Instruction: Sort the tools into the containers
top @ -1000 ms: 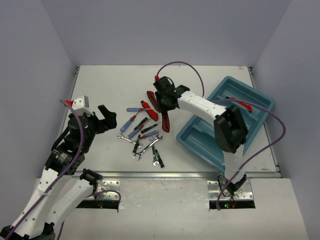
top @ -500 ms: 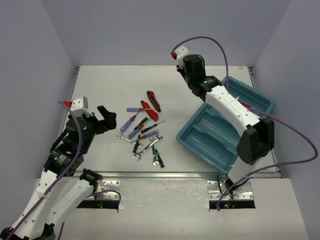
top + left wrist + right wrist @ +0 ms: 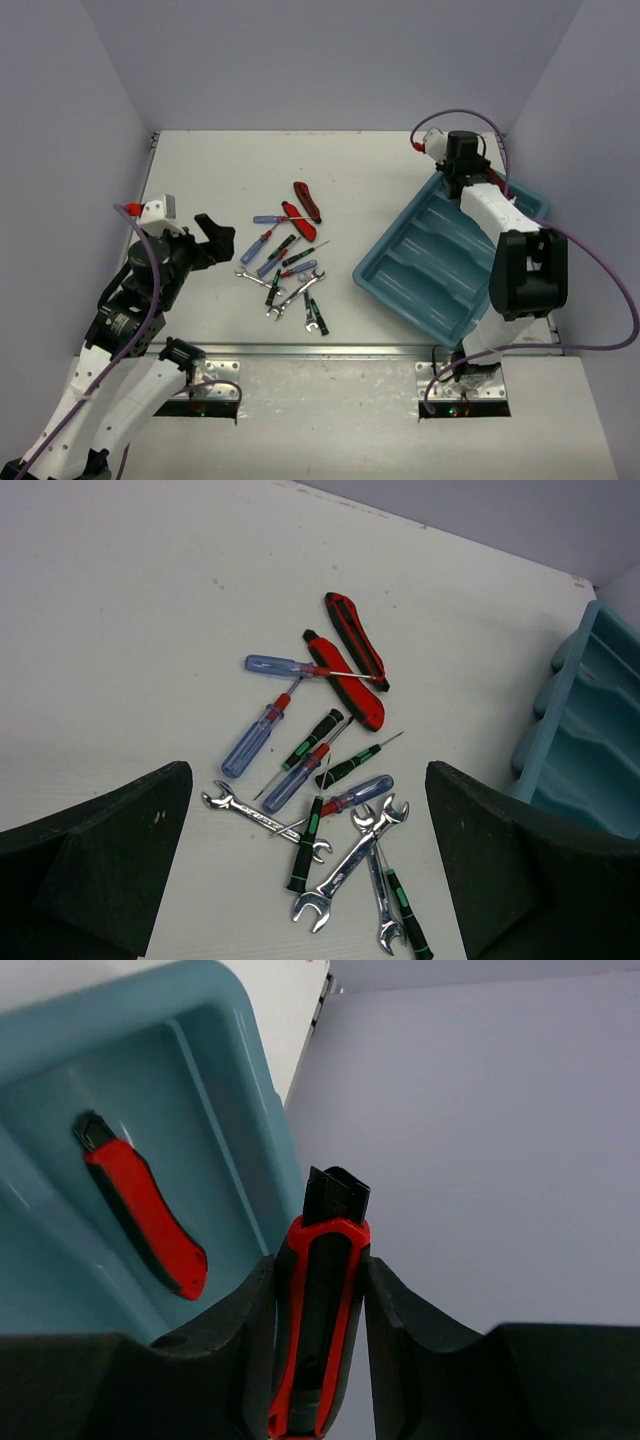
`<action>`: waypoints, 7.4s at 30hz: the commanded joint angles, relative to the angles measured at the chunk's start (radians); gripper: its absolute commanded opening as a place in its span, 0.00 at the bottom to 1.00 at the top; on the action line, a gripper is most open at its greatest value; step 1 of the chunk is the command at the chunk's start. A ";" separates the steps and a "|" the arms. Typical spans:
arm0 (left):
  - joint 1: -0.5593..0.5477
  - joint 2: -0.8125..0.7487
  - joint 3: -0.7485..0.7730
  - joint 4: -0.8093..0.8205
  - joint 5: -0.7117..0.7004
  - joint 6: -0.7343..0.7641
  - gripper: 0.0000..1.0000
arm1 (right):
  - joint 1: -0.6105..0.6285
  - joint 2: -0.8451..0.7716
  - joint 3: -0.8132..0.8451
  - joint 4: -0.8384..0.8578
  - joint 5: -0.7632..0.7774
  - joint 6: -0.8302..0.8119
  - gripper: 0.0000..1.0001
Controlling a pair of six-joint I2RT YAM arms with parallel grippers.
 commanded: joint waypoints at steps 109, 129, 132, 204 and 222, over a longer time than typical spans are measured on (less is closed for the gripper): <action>-0.007 -0.015 -0.008 0.068 0.060 0.018 1.00 | -0.148 -0.153 -0.330 0.487 -0.249 -0.045 0.00; -0.026 -0.017 -0.010 0.069 0.041 0.018 1.00 | -0.153 -0.154 -0.215 0.270 -0.392 0.246 0.99; -0.026 -0.008 -0.010 0.068 0.035 0.018 1.00 | -0.036 -0.167 -0.094 0.125 -0.398 0.355 0.99; -0.013 0.077 -0.002 0.043 -0.041 0.003 1.00 | 0.547 0.465 0.448 -0.385 -0.168 0.949 0.03; -0.013 0.049 -0.002 0.045 -0.032 0.005 1.00 | 0.318 0.095 0.352 -0.279 -0.274 0.547 0.00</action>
